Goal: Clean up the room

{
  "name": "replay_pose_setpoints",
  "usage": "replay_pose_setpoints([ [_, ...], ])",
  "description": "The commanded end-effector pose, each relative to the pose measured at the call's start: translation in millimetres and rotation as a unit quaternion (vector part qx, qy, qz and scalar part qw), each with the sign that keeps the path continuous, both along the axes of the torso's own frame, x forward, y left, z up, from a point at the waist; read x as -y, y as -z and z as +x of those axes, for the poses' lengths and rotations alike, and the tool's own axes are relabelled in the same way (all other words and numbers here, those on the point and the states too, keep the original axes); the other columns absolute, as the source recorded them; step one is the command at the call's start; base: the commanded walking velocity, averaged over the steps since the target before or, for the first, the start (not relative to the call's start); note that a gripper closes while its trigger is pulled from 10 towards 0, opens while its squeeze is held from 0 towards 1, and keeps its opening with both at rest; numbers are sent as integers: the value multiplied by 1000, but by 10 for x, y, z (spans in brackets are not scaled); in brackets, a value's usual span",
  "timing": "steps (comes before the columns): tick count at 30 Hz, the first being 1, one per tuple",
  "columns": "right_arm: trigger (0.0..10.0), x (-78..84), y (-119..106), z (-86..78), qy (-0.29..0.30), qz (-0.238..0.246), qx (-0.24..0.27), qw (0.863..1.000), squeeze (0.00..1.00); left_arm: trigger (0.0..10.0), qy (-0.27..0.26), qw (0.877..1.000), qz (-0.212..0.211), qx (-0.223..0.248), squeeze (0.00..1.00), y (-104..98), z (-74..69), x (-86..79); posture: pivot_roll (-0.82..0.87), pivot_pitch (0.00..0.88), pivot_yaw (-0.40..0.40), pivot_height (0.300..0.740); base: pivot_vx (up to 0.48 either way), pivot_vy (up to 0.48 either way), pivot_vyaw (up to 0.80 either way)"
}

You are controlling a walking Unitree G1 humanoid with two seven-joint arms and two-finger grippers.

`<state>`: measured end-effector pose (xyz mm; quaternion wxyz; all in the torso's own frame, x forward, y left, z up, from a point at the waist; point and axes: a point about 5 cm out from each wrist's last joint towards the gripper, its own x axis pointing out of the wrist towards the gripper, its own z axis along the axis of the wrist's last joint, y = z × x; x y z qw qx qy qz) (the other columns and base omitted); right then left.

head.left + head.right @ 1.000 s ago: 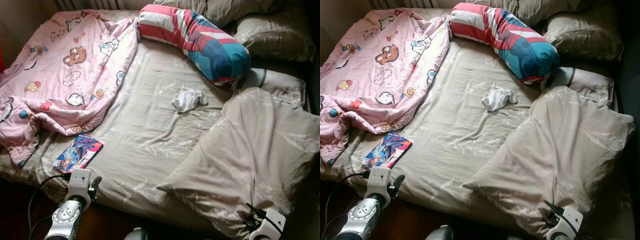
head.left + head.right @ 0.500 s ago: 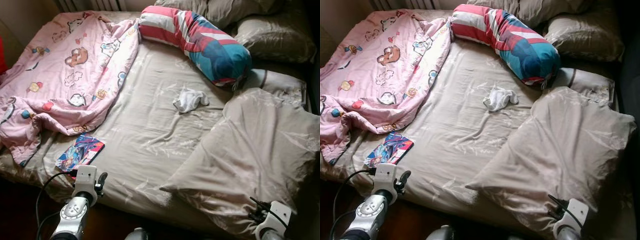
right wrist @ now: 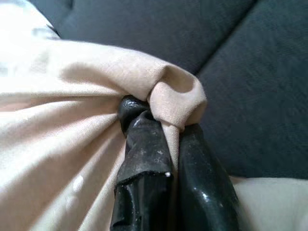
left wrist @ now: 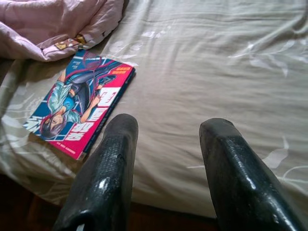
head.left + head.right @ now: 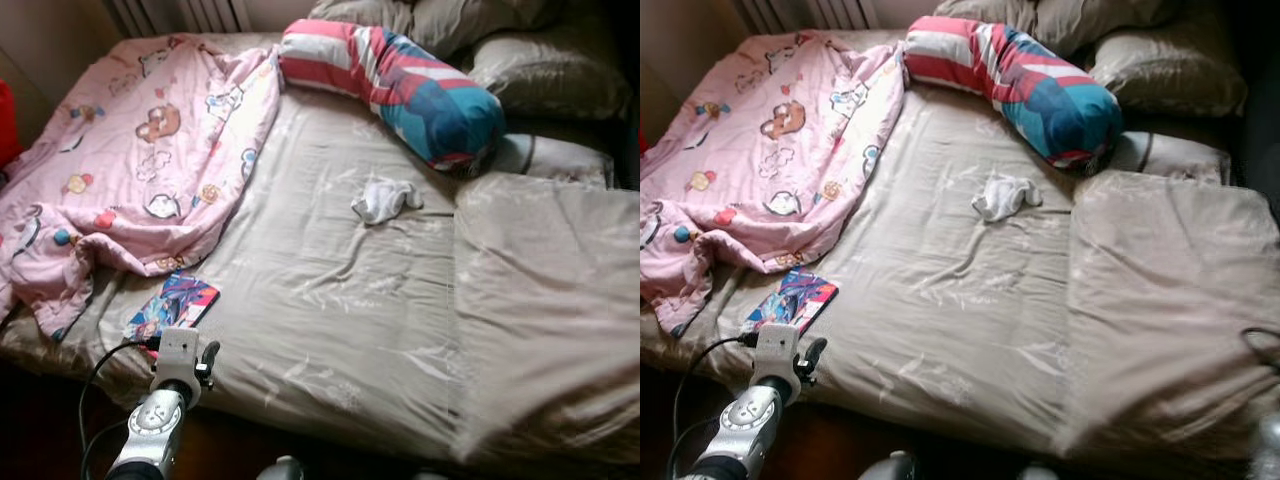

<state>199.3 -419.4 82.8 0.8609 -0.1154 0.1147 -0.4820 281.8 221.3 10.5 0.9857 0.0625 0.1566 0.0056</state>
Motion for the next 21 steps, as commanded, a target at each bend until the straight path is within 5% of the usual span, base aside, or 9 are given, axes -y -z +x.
replay_pose_setpoints([
  [1,10000,168,-196,-111,48,-34,26,998,0,10000,-4,1000,9,-20,0,73,-82,-54,-133,179,92,740,0,0,0],
  [7,10000,83,164,-339,95,43,6,995,0,10000,-5,1000,10,-19,0,64,-80,-66,-128,189,93,740,0,0,0],
  [14,10000,-290,888,-652,119,179,-78,973,0,10000,-1,1000,13,-19,0,63,-93,-83,-111,194,100,740,0,0,0],
  [21,10000,-431,1027,-676,114,214,-77,967,0,10000,7,1000,14,-23,0,85,-105,-51,-108,193,104,740,0,0,0],
])
